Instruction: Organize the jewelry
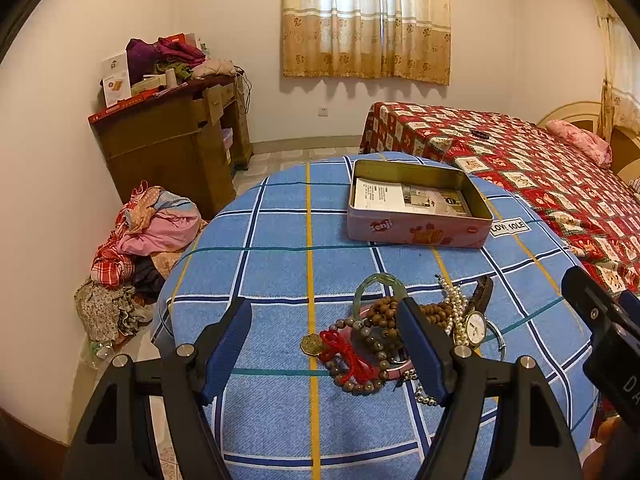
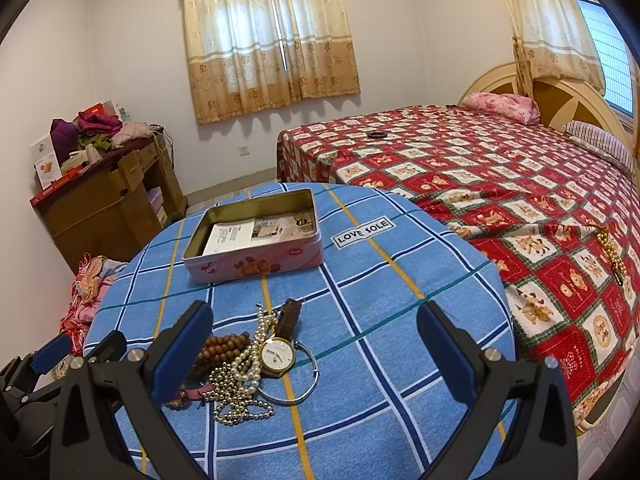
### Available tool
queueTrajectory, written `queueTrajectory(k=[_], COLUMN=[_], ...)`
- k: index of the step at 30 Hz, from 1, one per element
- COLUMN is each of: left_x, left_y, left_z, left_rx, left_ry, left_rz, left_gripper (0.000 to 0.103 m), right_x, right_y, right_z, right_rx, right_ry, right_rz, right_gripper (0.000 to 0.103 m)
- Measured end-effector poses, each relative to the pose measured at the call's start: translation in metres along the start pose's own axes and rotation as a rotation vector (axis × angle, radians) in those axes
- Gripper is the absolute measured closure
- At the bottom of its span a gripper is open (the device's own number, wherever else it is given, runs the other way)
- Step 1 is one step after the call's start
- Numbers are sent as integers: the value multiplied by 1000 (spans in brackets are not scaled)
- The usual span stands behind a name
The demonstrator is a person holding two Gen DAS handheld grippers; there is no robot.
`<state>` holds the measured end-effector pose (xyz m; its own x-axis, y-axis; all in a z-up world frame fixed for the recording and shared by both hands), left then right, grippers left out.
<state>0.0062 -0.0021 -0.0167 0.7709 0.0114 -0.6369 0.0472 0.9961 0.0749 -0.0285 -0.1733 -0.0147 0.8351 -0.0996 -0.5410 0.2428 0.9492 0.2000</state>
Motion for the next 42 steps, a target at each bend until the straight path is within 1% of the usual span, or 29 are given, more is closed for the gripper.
queueTrajectory(k=[15,21,23,24,25,27,29,30,31,33,34,37,38,39,40,41,42], left_x=[3,13,19,23,26,34,38,39,39,38,37,34,36,42,51,61,71], left_y=[0,6,11,14,17,19,21,21,19,11,7,-17,-23,-29,-36,-40,-45], left_z=[-2,-6,-10,-12,-14,-17,-19,-19,-19,-18,-17,-8,-6,-3,-1,-1,-2], left_rx=[2,26,32,29,21,12,2,-1,7,36,55,155,174,188,202,215,227], left_ry=[1,6,10,20,28,51,60,55,41,28,19,-26,-27,-17,10,39,64], left_rz=[-2,-26,-37,-27,-33,-98,-118,-125,-158,-229,-248,-312,-333,-356,-370,-372,-371], left_gripper=[28,28,28,28,28,28,28,28,28,28,28,28,30,41,50,63,64], right_x=[1,10,14,15,17,23,29,33,36,42,45,49,51,52,53,54,56], right_y=[3,6,5,5,5,4,3,2,1,-2,-4,-11,-14,-18,-20,-22,-24], right_z=[-2,-7,-9,-11,-12,-16,-19,-20,-21,-23,-23,-22,-22,-20,-20,-19,-19], right_rx=[-7,-54,-70,-78,-84,-96,-97,-96,-94,-80,-74,-52,-43,-30,-21,-13,-6], right_ry=[0,18,27,32,38,62,86,100,114,144,151,161,163,164,166,170,177], right_rz=[5,-1,0,4,7,24,42,50,59,76,80,80,78,74,74,78,85], right_gripper=[0,0,2,8,12,16,23,29,35,40,40,40,40,40,40,40,40])
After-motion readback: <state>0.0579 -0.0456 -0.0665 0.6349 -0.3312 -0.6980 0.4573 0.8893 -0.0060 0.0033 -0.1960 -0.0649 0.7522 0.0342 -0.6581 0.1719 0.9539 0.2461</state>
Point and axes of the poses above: each gripper's, at about its wrist camera, not at the fingertips, and x roughly the way its jaws point, y to its left, z to its top, the point moved 2 cm from there along x, roughly the way its jaws point, and after that the axes turned 4 degrees about x, right-handed, at the moved point
